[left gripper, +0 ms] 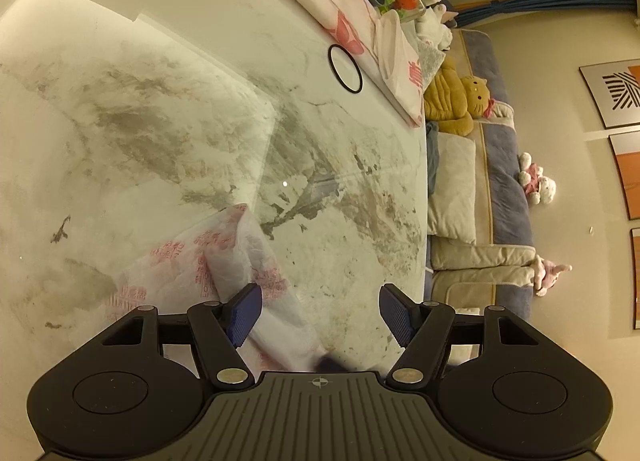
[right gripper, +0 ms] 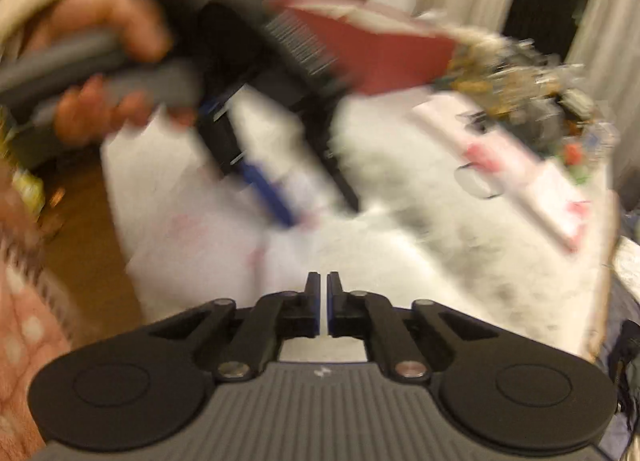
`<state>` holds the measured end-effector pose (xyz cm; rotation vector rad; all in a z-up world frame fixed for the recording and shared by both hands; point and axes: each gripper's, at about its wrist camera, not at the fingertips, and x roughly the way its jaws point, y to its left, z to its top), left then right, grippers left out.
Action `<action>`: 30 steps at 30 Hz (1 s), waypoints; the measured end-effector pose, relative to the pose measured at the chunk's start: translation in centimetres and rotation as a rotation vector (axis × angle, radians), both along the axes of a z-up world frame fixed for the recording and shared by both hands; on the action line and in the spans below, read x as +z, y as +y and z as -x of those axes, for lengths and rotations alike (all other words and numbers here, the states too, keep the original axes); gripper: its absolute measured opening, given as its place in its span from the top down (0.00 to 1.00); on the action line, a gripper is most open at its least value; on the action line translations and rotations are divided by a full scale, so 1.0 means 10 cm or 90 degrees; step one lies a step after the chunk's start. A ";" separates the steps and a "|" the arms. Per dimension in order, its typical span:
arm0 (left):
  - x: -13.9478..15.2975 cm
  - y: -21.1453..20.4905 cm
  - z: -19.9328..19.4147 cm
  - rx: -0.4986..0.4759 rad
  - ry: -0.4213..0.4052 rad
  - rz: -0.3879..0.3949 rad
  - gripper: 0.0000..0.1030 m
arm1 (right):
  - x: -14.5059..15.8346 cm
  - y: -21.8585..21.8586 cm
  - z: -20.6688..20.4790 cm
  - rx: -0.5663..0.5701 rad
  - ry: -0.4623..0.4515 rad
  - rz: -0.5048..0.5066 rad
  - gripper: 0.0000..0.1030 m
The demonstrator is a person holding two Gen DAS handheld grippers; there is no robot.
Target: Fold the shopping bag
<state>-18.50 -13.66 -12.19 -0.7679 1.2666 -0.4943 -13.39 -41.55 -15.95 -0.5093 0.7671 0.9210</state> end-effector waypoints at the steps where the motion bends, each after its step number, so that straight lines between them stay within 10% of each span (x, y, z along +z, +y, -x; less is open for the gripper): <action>1: 0.00 0.01 0.00 0.001 0.000 0.003 0.35 | -0.02 0.05 0.07 0.025 -0.038 0.018 0.98; 4: -0.02 0.03 0.00 0.004 0.001 0.014 0.35 | 0.03 0.07 0.12 0.030 -0.038 0.022 0.98; 9: -0.07 0.08 0.01 0.009 0.000 0.037 0.35 | 0.08 -0.46 -0.44 -0.221 0.249 -0.237 0.72; 16: -0.09 0.09 0.01 0.012 0.002 0.047 0.35 | -0.57 -1.12 -0.62 -0.436 0.662 -0.492 0.69; 24: -0.11 0.08 0.01 0.021 0.005 0.054 0.35 | -0.61 -1.07 -0.49 -0.401 0.730 -0.537 0.35; 30: -0.12 0.07 0.00 0.026 0.009 0.058 0.35 | -0.49 -0.95 -0.50 -0.439 0.668 -0.493 0.48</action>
